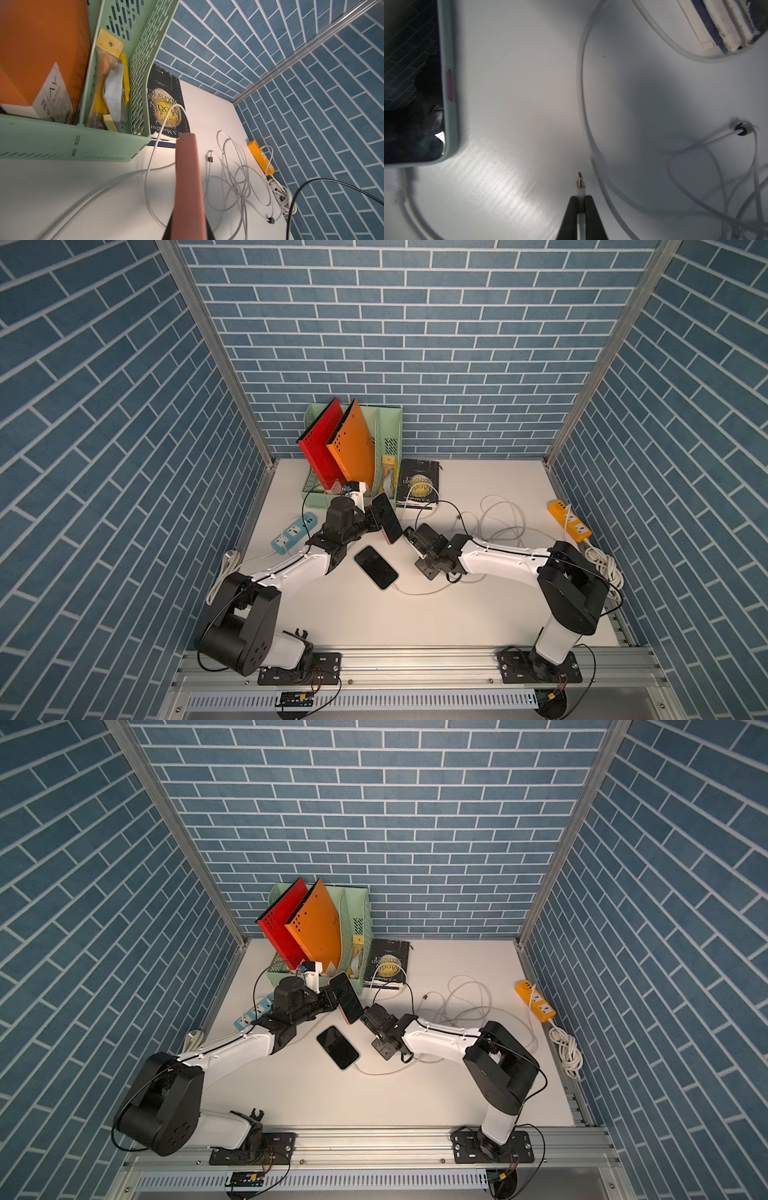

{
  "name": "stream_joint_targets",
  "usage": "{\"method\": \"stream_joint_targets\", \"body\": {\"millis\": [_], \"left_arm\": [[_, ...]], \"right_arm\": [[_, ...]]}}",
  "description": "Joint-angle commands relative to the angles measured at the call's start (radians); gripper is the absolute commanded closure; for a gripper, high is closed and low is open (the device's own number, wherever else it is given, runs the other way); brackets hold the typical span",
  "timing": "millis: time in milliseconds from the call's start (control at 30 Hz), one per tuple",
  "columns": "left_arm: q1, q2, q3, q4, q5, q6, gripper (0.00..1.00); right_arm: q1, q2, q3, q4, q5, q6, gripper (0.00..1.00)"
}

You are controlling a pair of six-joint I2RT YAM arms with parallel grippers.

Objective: Plug the charging cable into the phone
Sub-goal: Pick up the charging cable from the center of the board, then place the charging cable at the center of the board.

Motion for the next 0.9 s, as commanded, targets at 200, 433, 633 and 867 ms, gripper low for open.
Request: {"method": "stream_joint_targets", "body": {"millis": [200, 433, 633, 867], "left_arm": [[0.015, -0.020, -0.009, 0.055, 0.000, 0.013, 1.00], [0.017, -0.023, -0.012, 0.053, 0.002, 0.012, 1.00], [0.018, -0.016, -0.011, 0.057, 0.005, 0.012, 1.00], [0.020, -0.014, -0.009, 0.056, 0.005, 0.012, 1.00]], "right_arm": [[-0.012, 0.009, -0.033, 0.062, -0.207, -0.031, 1.00], [-0.023, 0.090, -0.003, 0.021, -0.233, -0.023, 1.00], [-0.031, 0.102, 0.004, 0.001, -0.242, -0.022, 1.00], [-0.041, 0.127, 0.011, -0.023, -0.268, -0.027, 1.00]]}}
